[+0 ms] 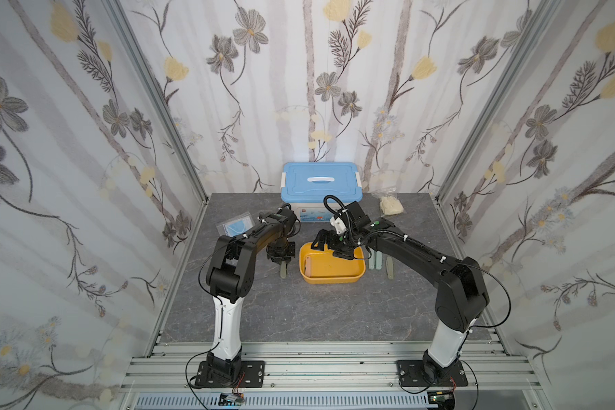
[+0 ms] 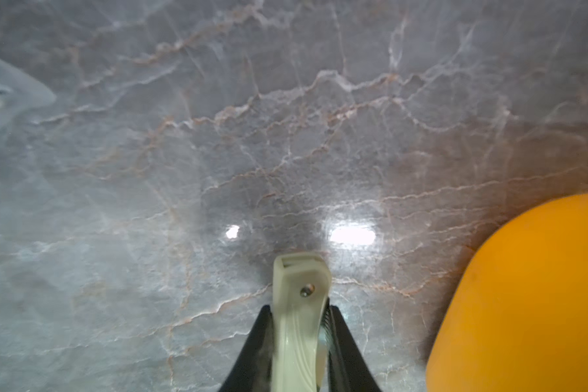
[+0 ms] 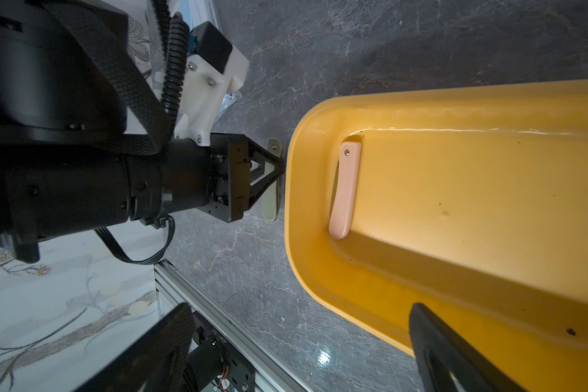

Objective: Take the fruit knife out of the storage box
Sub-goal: Place the fruit knife at the center of the board.

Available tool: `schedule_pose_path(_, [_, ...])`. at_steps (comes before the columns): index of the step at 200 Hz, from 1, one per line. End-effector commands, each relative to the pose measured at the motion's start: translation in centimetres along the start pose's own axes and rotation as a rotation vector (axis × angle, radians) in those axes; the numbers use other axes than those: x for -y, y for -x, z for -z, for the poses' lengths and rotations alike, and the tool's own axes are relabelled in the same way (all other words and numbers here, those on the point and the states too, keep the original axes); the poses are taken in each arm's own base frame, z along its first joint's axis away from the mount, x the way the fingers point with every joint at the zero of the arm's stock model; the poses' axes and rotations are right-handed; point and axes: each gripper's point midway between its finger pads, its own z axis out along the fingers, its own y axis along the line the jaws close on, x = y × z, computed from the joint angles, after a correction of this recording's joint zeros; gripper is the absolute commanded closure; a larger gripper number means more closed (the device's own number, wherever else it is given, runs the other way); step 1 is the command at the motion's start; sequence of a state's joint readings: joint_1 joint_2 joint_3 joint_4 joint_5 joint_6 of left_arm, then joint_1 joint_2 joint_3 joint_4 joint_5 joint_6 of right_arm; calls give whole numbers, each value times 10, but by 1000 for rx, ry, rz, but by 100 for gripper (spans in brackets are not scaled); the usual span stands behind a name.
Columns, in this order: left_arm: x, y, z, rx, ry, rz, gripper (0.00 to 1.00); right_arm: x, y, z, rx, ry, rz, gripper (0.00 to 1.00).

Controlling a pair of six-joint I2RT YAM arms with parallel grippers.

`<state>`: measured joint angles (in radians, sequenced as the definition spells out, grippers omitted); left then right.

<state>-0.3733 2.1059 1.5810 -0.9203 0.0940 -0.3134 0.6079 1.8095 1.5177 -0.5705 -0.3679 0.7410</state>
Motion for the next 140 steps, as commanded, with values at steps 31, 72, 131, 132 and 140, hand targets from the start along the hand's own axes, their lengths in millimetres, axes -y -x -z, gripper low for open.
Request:
schedule_pose_path(31, [-3,-4,-10,-17,7,-8,74,-9,2,3,12,35,3,0])
schedule_pose_path(72, [-6,-1,-4,-2,30,-13,44,-2,-2,11,25,21,4,0])
schedule_pose_path(131, [-7,13,39,83,54,-30,17,9,-10,20,40,-5,8,0])
schedule_pose_path(132, [-7,14,40,84,53,-29,17,10,-10,21,41,-5,7,0])
schedule_pose_path(140, [-5,14,48,90,50,-26,17,14,-11,24,46,-11,2,0])
